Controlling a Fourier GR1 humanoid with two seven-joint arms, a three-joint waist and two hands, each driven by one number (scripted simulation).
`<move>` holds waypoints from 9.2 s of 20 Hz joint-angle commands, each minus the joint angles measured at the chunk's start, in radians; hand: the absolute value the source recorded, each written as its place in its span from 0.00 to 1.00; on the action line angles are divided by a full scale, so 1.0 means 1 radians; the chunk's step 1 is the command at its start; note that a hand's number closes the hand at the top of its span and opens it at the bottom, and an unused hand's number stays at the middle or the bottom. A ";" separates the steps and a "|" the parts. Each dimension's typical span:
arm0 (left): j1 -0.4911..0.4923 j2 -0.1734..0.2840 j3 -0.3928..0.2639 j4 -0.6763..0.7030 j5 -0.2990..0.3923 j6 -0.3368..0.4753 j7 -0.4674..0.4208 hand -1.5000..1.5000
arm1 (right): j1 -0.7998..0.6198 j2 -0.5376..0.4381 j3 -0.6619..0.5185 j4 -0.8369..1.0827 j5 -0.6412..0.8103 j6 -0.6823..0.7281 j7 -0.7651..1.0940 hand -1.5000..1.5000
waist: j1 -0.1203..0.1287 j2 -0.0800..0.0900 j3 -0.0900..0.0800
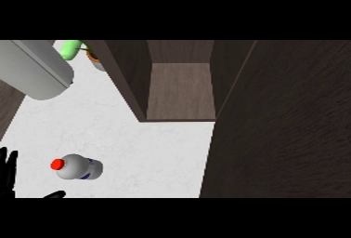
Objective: Pick up the bottled water, place it into the cabinet and close the cabinet
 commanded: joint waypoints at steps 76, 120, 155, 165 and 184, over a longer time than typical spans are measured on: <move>-0.399 -0.006 -0.287 0.853 0.069 -0.124 -0.592 1.00 | -0.038 -0.183 0.038 -0.113 0.062 -0.137 0.021 0.00 | 0.002 0.000 0.002; -1.020 0.019 -0.547 0.772 0.080 0.534 -0.099 1.00 | 0.098 -0.219 0.150 -0.060 0.061 -0.199 -0.158 0.00 | -0.007 0.001 0.002; -1.441 0.009 -0.338 1.733 0.021 0.644 -0.415 1.00 | -0.009 -0.178 0.161 -0.024 0.054 -0.201 -0.103 0.00 | -0.054 0.021 -0.001; -1.473 -0.005 -0.379 1.855 -0.052 0.765 -0.398 0.00 | 0.020 -0.234 0.104 -0.046 -0.022 -0.173 -0.182 0.00 | -0.070 0.028 0.001; -1.410 -0.006 -0.275 1.670 0.047 0.487 -0.638 1.00 | 0.034 -0.254 0.119 -0.086 -0.041 -0.181 -0.164 0.00 | -0.058 0.017 -0.002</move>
